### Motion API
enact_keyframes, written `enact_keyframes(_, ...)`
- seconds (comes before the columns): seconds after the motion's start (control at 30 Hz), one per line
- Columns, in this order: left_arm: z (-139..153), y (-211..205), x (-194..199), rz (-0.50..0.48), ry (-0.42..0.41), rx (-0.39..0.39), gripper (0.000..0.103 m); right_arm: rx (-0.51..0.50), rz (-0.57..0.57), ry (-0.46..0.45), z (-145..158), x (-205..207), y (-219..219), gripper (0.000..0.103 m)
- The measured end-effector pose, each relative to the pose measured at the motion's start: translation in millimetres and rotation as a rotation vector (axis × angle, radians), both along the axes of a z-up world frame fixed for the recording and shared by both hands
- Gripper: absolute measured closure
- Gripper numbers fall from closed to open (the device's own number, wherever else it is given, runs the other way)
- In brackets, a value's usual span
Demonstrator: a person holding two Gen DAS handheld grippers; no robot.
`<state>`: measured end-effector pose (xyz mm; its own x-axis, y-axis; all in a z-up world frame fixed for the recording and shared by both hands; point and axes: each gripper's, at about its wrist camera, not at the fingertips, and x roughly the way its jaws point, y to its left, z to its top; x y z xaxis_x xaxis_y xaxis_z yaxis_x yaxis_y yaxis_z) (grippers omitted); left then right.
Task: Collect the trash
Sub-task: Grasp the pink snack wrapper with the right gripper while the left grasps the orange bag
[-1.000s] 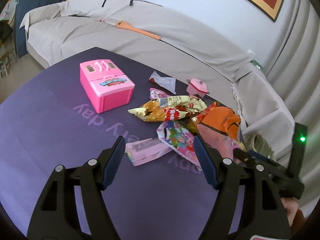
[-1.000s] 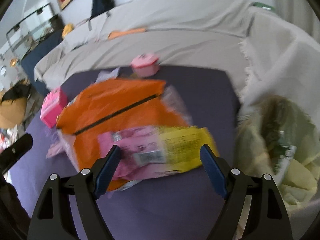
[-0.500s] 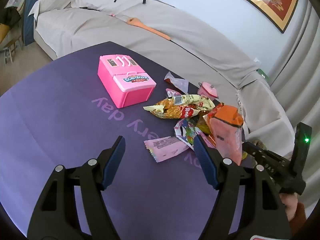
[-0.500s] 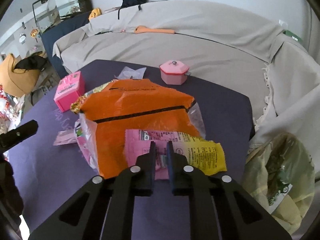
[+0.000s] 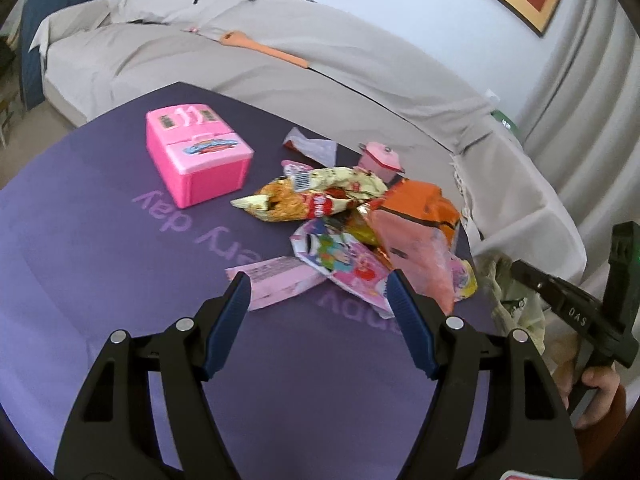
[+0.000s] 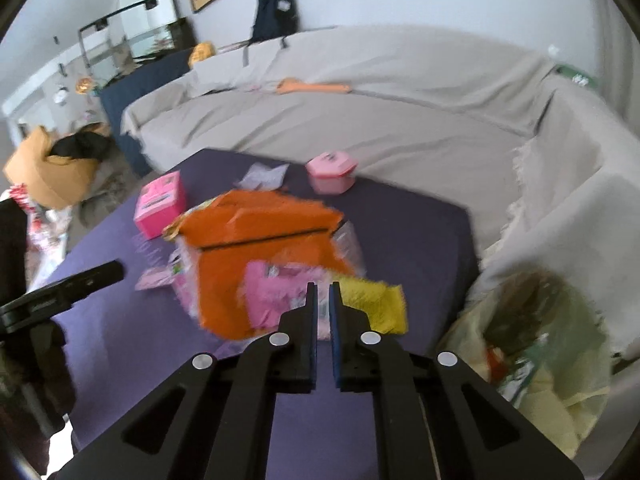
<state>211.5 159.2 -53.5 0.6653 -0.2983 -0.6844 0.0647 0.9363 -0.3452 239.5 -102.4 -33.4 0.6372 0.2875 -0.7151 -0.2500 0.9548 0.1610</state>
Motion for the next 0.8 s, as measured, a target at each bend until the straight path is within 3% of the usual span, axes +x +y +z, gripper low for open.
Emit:
enact_keyframes(0.03,1,-3,0,0.001,-0.001,0.006,0.036,-0.005,0.01,0.01,-4,-1,2,0.088)
enact_keyframes(0.1,2,-6,2,0.003,0.0,0.008,0.036,-0.032,0.055,0.004,-13,-3,12,0.042)
enact_keyframes(0.13,2,-7,2,0.001,0.002,0.009,0.036,-0.03,0.079,-0.002,-17,-4,16,0.036)
enact_keyframes(0.33,0,-14,3,-0.022,0.003,0.037,0.036,-0.084,0.067,-0.019,-37,17,40,0.036)
enact_keyframes(0.53,-8,-10,6,-0.009,0.029,0.037,0.036,-0.145,0.067,0.062,-63,49,59,0.033)
enact_keyframes(0.67,-12,-7,8,-0.001,0.04,0.044,0.036,-0.134,0.087,0.081,-64,51,54,0.034)
enact_keyframes(0.77,-11,-9,8,0.0,0.042,0.044,0.036,-0.158,0.102,0.056,-58,42,49,0.062)
enact_keyframes(0.8,-10,-11,8,-0.002,0.04,0.048,0.036,-0.151,0.106,0.041,-51,37,45,0.066)
